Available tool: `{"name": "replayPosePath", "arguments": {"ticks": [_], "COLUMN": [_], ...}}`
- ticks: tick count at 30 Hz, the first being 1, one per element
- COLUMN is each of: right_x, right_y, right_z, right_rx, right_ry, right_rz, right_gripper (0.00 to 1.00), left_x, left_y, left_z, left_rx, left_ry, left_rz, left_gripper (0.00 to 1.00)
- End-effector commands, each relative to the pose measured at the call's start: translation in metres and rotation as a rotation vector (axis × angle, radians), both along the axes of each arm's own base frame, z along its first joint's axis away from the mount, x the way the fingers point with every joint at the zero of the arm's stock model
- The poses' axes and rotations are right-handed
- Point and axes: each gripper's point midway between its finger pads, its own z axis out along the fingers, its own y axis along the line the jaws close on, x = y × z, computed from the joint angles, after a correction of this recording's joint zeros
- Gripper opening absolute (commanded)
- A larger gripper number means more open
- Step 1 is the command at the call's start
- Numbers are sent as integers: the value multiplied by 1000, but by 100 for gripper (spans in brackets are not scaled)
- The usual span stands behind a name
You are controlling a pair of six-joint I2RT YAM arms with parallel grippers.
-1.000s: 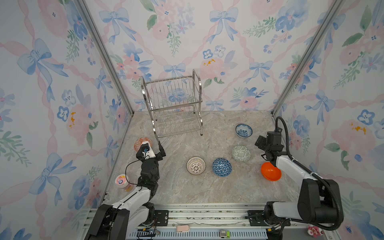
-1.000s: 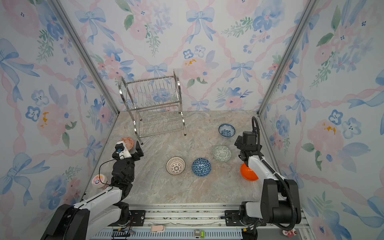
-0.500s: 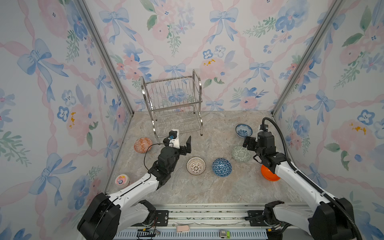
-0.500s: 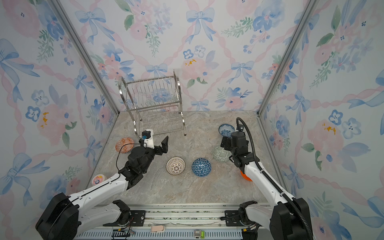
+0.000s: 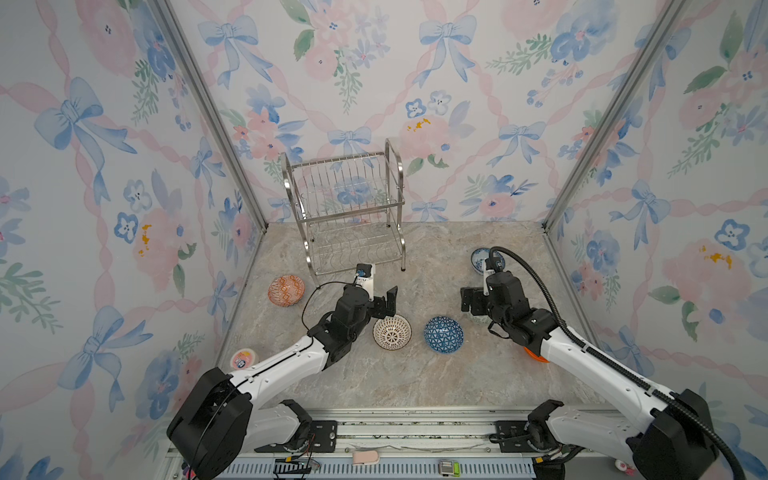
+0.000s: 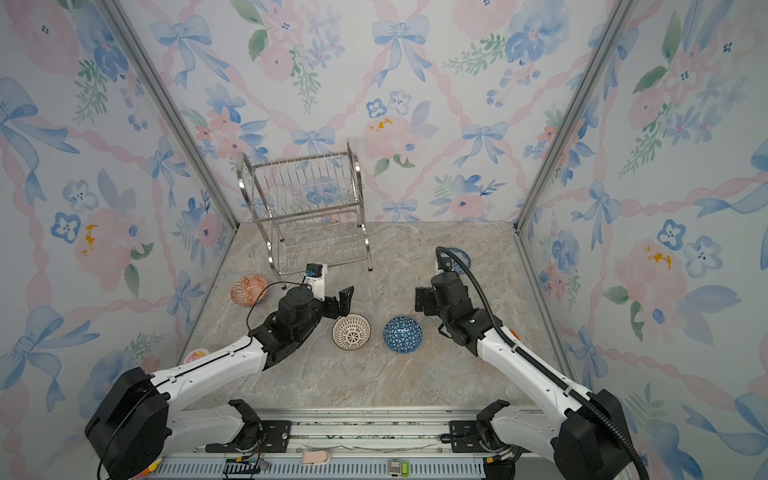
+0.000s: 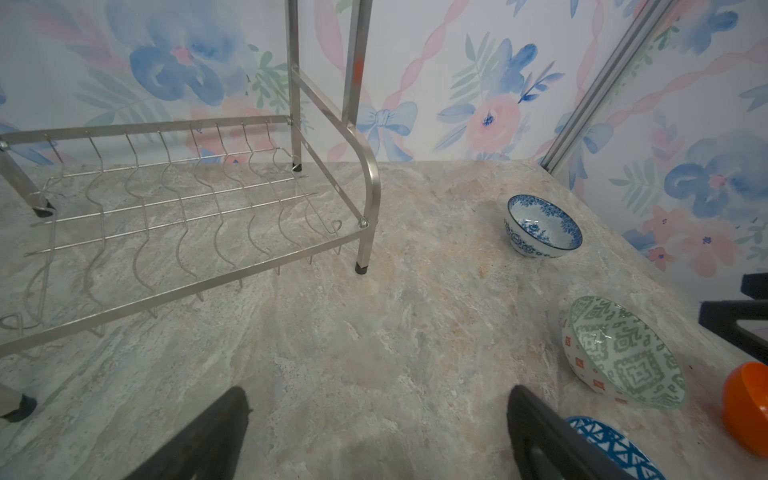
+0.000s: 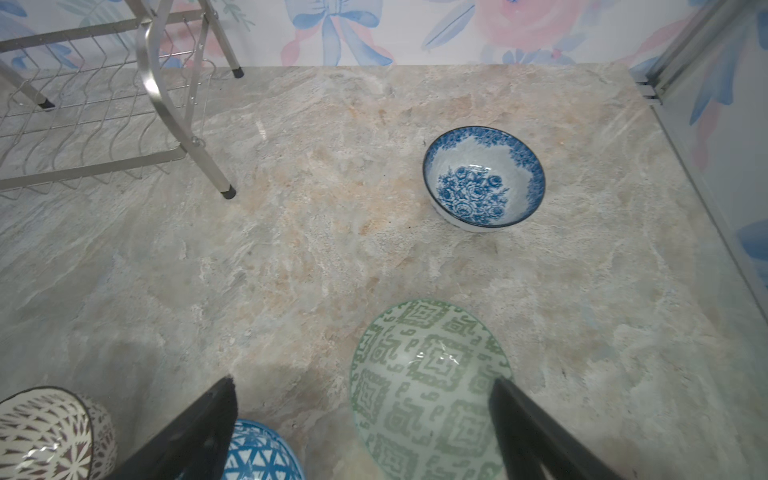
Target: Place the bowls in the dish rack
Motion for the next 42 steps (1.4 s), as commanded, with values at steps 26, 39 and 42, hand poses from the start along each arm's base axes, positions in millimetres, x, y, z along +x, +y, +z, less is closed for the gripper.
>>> {"name": "replayPosePath", "arguments": {"ticks": [26, 39, 42], "right_x": [-27, -29, -27], "right_y": [70, 74, 79], "right_z": [-36, -39, -39], "right_rx": [-40, -35, -18], "right_ry": [137, 148, 154], "right_rz": [103, 104, 104], "right_gripper": [97, 97, 97], "left_x": [-68, -61, -59], "left_y": [23, 19, 12], "left_z": [-134, -136, -137], "left_rx": [110, 100, 76], "left_ry": [577, 573, 573], "left_rz": [39, 45, 30], "left_gripper": [74, 32, 21]}}
